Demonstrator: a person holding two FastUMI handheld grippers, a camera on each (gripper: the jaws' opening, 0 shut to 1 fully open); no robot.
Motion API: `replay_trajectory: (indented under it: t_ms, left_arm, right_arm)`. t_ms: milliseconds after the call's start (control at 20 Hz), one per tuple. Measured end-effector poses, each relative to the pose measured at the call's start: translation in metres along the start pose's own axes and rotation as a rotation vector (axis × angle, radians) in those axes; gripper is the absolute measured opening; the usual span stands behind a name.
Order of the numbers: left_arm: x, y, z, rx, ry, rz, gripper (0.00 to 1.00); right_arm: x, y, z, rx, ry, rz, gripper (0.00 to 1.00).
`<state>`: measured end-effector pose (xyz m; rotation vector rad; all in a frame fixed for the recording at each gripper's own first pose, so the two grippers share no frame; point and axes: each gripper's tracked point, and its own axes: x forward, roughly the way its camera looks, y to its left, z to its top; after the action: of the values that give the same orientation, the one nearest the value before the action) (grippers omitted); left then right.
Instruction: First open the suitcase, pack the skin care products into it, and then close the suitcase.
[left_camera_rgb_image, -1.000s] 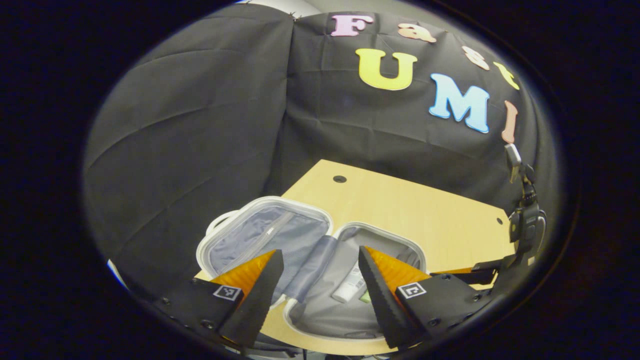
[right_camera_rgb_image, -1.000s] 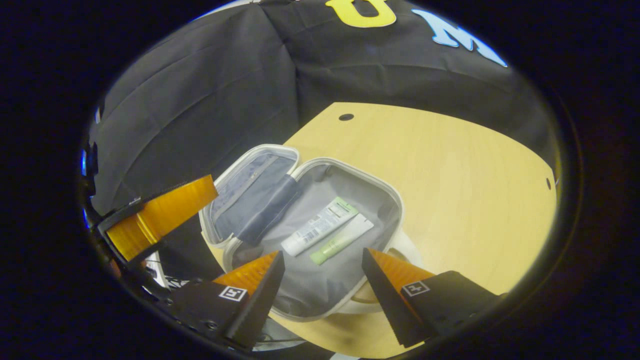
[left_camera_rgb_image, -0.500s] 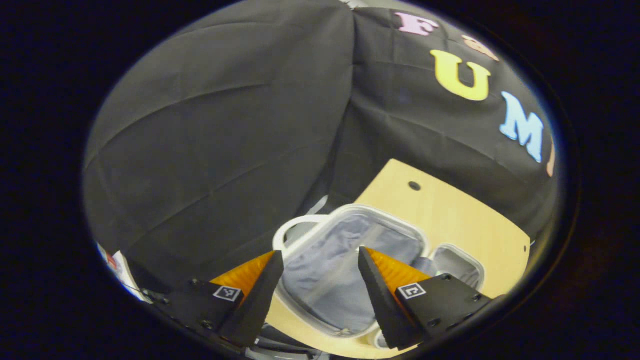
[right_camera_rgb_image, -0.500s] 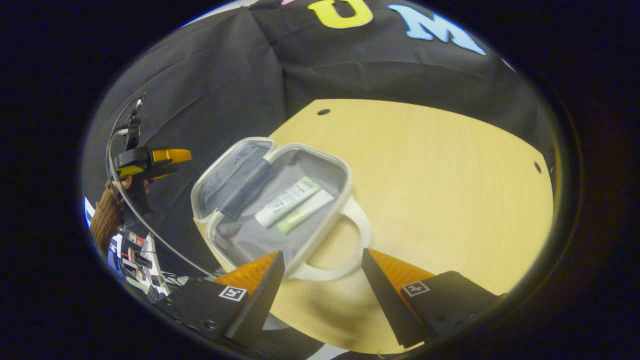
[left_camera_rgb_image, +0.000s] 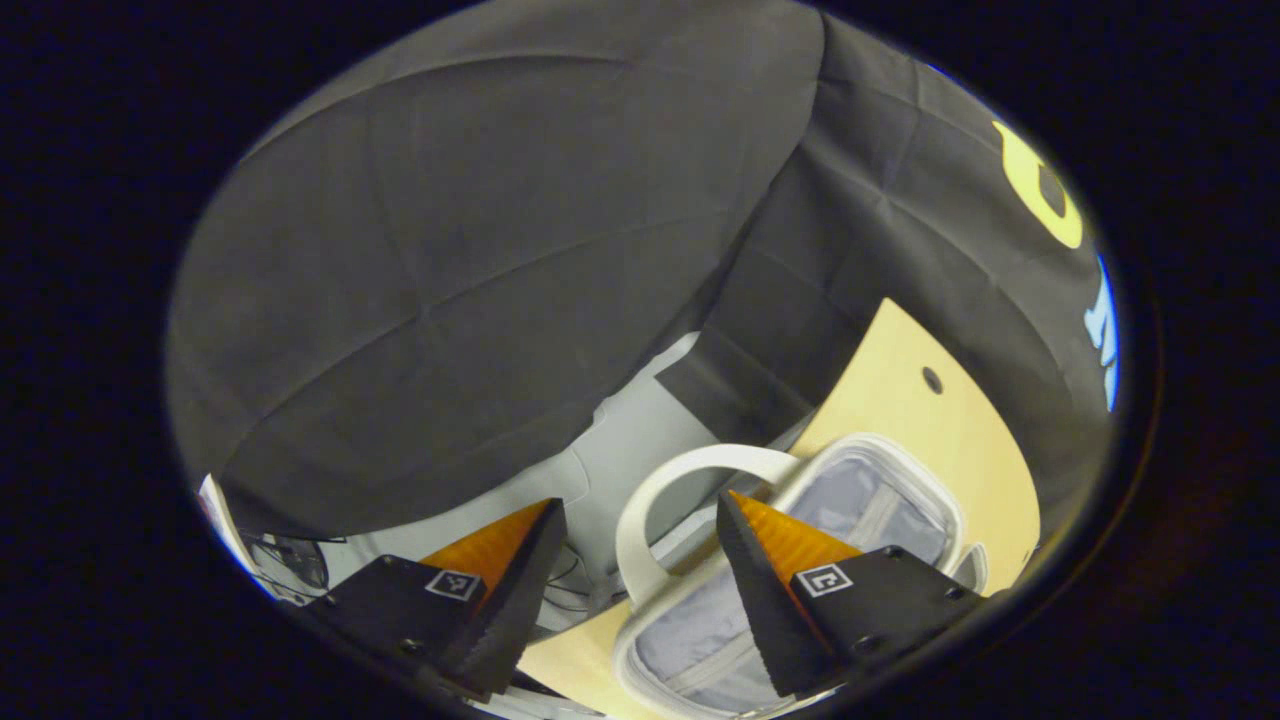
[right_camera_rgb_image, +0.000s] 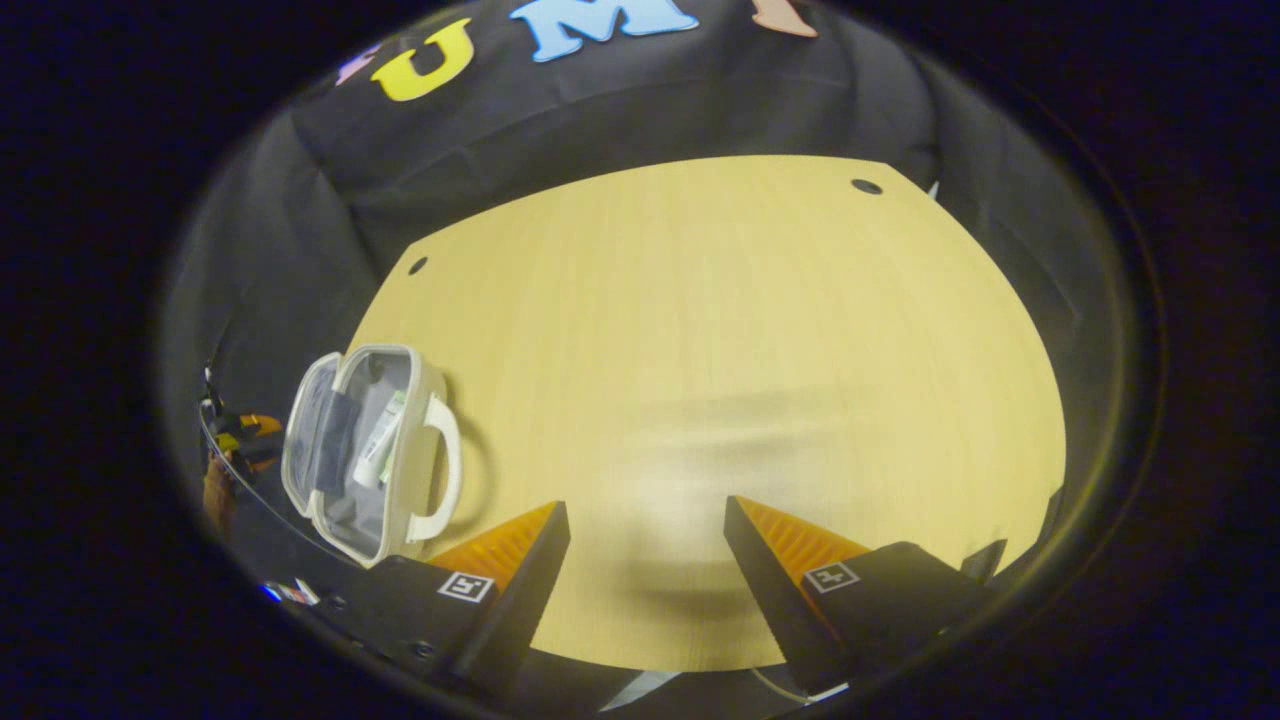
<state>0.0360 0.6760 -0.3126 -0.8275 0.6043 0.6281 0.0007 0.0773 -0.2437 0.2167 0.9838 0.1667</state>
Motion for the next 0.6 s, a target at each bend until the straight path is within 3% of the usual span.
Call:
replay_trajectory:
  t_ms: [150, 300, 500, 550, 600]
  left_arm:
    - [0.034, -0.004, -0.014, -0.008, 0.093, -0.043, 0.98]
    - [0.06, 0.005, -0.018, -0.029, 0.123, -0.001, 0.97]
    - [0.072, -0.005, -0.036, -0.258, 0.185, -0.106, 0.95]
    - [0.078, -0.003, -0.046, -0.319, 0.215, -0.107, 0.87]
    - [0.071, -0.004, -0.049, -0.379, 0.22, -0.116, 0.67]
  right_arm:
    - [-0.003, -0.014, -0.015, -0.024, 0.027, -0.05, 0.96]
    - [-0.004, -0.004, -0.032, -0.052, 0.079, -0.042, 0.96]
    - [-0.001, 0.025, -0.049, -0.135, 0.132, 0.029, 0.96]
    - [-0.002, 0.028, -0.052, -0.148, 0.147, 0.043, 0.96]
    - [-0.002, 0.031, -0.055, -0.158, 0.156, 0.053, 0.96]
